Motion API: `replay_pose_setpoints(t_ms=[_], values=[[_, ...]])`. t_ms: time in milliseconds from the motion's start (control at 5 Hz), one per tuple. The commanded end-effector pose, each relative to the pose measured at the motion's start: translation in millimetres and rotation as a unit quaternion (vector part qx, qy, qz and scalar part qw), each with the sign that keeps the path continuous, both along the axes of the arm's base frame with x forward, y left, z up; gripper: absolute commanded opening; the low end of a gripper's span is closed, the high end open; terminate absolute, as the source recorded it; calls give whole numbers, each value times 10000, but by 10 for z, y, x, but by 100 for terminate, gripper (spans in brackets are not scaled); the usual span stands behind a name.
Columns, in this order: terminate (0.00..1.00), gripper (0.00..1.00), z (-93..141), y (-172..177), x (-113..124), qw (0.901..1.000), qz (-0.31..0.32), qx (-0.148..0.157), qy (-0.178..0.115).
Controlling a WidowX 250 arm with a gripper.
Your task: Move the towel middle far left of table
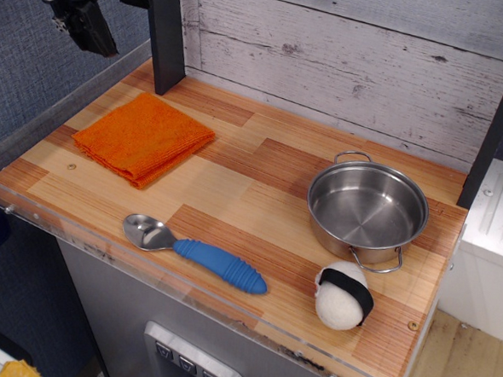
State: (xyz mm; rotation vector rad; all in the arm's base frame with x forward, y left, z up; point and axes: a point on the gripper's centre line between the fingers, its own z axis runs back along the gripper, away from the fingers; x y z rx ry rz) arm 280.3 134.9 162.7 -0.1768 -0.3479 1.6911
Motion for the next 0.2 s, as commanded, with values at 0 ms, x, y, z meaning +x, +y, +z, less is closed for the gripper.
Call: replay_pose_setpoints(t_ms=[0], values=[[100,100,105,12,-68,9998,38,100,-170]])
